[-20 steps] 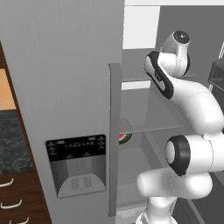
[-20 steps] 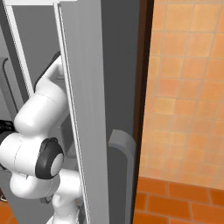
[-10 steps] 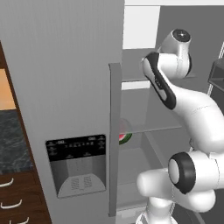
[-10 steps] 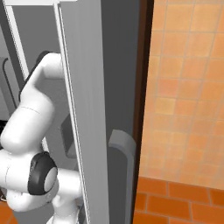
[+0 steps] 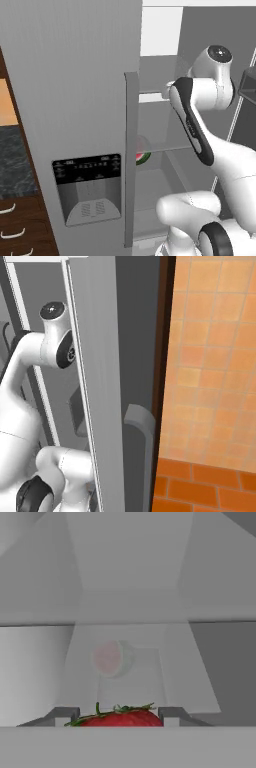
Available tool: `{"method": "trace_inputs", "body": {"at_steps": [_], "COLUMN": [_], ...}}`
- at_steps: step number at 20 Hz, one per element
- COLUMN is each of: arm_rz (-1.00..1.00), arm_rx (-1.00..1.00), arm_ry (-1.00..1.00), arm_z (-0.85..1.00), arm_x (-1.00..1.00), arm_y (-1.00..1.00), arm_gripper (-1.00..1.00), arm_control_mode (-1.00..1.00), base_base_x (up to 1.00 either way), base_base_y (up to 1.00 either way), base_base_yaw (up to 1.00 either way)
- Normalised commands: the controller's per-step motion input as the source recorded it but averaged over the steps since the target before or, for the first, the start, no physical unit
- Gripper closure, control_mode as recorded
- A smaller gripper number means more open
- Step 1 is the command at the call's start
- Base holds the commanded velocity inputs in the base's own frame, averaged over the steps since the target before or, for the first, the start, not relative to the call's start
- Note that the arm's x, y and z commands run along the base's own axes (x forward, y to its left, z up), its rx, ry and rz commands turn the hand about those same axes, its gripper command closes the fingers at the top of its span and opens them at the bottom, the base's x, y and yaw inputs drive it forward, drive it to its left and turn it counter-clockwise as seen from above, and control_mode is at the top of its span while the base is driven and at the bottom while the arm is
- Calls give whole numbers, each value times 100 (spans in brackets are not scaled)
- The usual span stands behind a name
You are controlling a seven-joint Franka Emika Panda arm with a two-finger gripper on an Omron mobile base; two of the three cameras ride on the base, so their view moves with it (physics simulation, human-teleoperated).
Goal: Take the strawberry from the fridge and place it on top of the pancake, located on the dining counter.
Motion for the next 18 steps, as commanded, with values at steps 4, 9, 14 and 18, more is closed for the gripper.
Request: {"method": "trace_inputs", "body": {"at_steps": [4,9,14,18], "arm_rz": [0,0,0,0], "arm_rx": [0,0,0,0], "arm_ry": [6,1,0,0], "arm_z": [-40,-20,-2,0], "arm_x": [-100,-90,-80,0], "arm_y": [6,2,0,0], "arm_gripper": [100,100,100,100], "arm_control_mode": [-100,-100,100,100], "base_base_x": [0,0,-20,-100], "base_base_y": [0,0,0,18], "base_base_yaw": [0,0,0,0]}}
